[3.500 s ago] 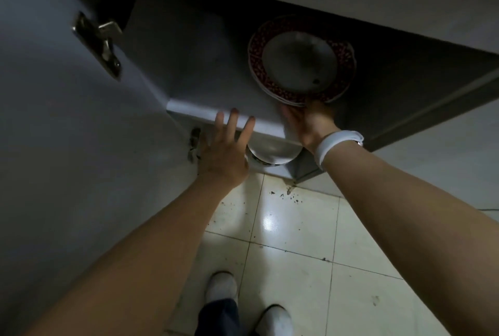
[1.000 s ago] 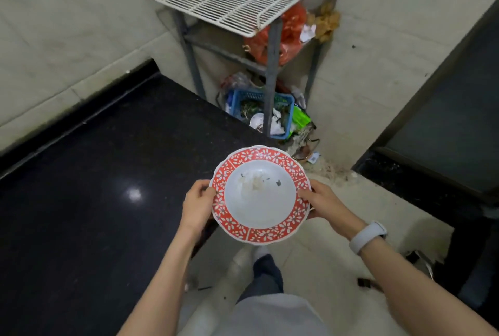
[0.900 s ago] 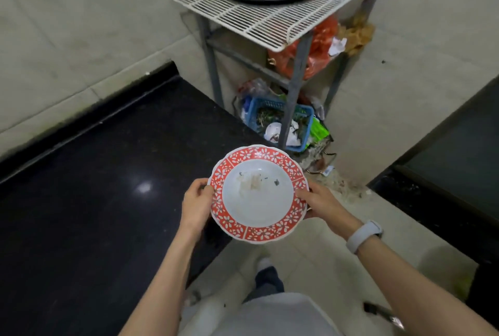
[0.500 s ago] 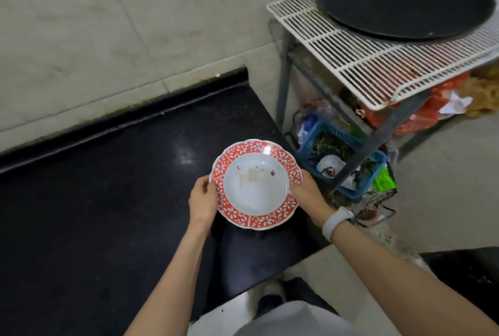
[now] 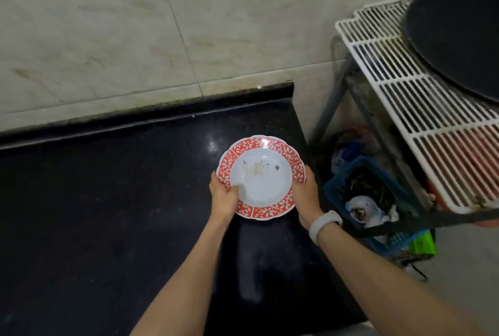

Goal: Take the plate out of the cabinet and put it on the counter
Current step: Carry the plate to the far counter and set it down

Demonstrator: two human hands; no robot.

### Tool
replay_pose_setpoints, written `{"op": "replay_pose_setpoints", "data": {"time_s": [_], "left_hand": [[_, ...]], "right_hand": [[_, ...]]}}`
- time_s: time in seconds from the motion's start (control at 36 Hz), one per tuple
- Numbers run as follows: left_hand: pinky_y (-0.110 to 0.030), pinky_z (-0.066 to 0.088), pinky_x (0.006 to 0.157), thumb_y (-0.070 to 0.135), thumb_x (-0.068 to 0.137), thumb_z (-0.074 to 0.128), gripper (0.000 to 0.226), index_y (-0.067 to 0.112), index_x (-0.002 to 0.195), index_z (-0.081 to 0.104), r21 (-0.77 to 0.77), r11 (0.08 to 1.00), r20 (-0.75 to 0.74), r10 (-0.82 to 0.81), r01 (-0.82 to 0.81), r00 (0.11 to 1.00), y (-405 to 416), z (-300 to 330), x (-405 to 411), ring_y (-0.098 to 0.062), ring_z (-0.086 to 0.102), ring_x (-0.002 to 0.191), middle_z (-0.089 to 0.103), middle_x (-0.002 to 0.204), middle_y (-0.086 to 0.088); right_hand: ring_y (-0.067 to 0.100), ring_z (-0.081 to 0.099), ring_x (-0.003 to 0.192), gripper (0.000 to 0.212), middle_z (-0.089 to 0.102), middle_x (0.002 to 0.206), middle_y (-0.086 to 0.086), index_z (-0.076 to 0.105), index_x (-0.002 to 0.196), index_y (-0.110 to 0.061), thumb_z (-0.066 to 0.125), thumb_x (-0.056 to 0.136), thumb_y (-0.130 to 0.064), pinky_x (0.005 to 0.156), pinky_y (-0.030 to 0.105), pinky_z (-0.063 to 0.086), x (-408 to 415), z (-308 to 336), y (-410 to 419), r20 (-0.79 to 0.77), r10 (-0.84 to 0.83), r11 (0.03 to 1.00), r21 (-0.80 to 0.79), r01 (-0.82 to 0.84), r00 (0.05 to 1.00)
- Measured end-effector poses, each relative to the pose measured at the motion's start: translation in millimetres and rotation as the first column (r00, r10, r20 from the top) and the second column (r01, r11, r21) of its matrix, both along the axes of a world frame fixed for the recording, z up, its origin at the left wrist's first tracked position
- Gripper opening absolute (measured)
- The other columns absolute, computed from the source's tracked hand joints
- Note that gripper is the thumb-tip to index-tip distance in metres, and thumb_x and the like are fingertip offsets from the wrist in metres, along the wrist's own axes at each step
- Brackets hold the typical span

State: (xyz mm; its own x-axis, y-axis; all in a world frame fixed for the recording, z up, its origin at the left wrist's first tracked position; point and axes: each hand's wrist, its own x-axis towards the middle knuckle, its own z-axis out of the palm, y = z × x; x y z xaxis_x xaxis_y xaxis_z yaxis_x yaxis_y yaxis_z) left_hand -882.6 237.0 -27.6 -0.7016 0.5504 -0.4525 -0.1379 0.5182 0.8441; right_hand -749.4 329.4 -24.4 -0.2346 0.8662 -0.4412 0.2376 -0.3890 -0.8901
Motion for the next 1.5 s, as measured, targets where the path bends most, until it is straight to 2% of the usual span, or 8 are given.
{"op": "replay_pose_setpoints", "data": {"time_s": [0.11,0.25,0.53,0.78,0.97,1.08,1.31,1.5], "left_hand": [[-0.049,0.024,0.112,0.007,0.082,0.052,0.087,0.018,0.145,-0.005,-0.031,0.999,0.044,-0.026,0.028,0.999,22.3,-2.4,-10.5,-0.033,0.017,0.140,0.005,0.154,-0.013],[-0.054,0.021,0.115,0.010,0.081,0.054,0.087,0.017,0.145,-0.004,-0.057,0.994,0.008,-0.091,0.091,0.996,58.6,-6.0,-32.6,-0.035,0.014,0.140,0.008,0.152,-0.015],[-0.053,0.019,0.116,0.014,0.081,0.056,0.089,0.018,0.145,-0.006,-0.039,0.989,0.022,-0.140,0.141,0.990,121.8,-13.0,-68.3,-0.035,0.011,0.141,0.007,0.153,-0.012],[-0.052,0.012,0.118,0.030,0.079,0.063,0.100,0.022,0.144,-0.012,-0.121,0.969,0.045,-0.210,0.214,0.977,136.4,-6.3,-80.9,-0.036,0.005,0.143,0.005,0.157,-0.009],[-0.056,0.019,0.114,0.042,0.083,0.054,0.074,0.018,0.144,0.020,-0.238,0.950,-0.196,-0.249,0.200,0.949,106.4,3.8,-74.8,-0.036,0.021,0.139,0.024,0.154,-0.010],[-0.055,0.028,0.110,0.032,0.087,0.050,0.059,0.015,0.140,0.030,-0.238,0.964,-0.293,-0.191,0.122,0.937,62.5,7.3,-47.1,-0.032,0.030,0.136,0.031,0.150,-0.010],[-0.047,0.037,0.103,0.023,0.089,0.050,0.037,0.015,0.125,0.050,-0.261,0.964,-0.430,-0.072,-0.047,0.900,-76.3,-4.9,17.8,-0.026,0.045,0.123,0.052,0.133,-0.007],[-0.047,0.041,0.099,0.019,0.087,0.052,0.033,0.015,0.119,0.055,-0.332,0.885,-0.466,0.148,-0.328,0.872,-212.3,-13.1,70.0,-0.028,0.050,0.117,0.058,0.125,-0.007]], "right_hand": [[0.027,0.041,0.131,0.047,0.039,0.146,0.007,0.026,0.140,-0.023,0.039,0.095,-0.030,0.109,0.051,0.038,-18.5,-3.4,18.5,0.012,-0.040,0.998,-0.047,0.041,0.999],[0.027,0.027,0.139,0.054,0.021,0.155,0.005,0.009,0.145,-0.027,0.034,0.097,-0.024,0.114,0.050,0.028,-39.3,-4.7,50.2,0.057,-0.061,0.998,-0.003,0.061,0.997],[0.031,0.037,0.131,0.055,0.029,0.148,0.010,0.017,0.143,-0.021,0.037,0.093,-0.016,0.111,0.050,0.034,-70.7,-7.1,117.8,0.116,-0.048,0.998,0.045,0.043,0.992],[0.033,0.029,0.136,0.064,0.017,0.153,0.011,-0.003,0.145,-0.023,0.037,0.094,-0.021,0.111,0.047,0.031,-70.8,1.8,136.2,0.180,0.045,0.999,-0.021,-0.042,0.983],[0.037,0.051,0.117,0.034,0.051,0.130,0.020,0.049,0.120,-0.007,0.048,0.086,-0.015,0.102,0.053,0.043,-52.2,16.5,107.4,0.300,0.000,0.984,0.172,-0.054,0.954],[0.035,0.045,0.123,0.036,0.048,0.133,0.021,0.052,0.120,-0.004,0.045,0.085,-0.005,0.110,0.043,0.033,-32.2,19.1,62.3,0.294,-0.047,0.975,0.223,-0.020,0.955],[0.025,0.059,0.107,0.025,0.065,0.114,0.013,0.060,0.109,-0.006,0.044,0.089,-0.003,0.091,0.029,0.042,-0.7,-2.6,-54.6,0.245,0.373,0.902,0.131,-0.412,0.895],[0.016,0.060,0.102,0.024,0.066,0.109,0.006,0.059,0.109,-0.012,0.043,0.091,-0.007,0.087,0.023,0.044,10.8,-15.6,-152.0,0.197,0.791,0.579,0.069,-0.813,0.580]]}}
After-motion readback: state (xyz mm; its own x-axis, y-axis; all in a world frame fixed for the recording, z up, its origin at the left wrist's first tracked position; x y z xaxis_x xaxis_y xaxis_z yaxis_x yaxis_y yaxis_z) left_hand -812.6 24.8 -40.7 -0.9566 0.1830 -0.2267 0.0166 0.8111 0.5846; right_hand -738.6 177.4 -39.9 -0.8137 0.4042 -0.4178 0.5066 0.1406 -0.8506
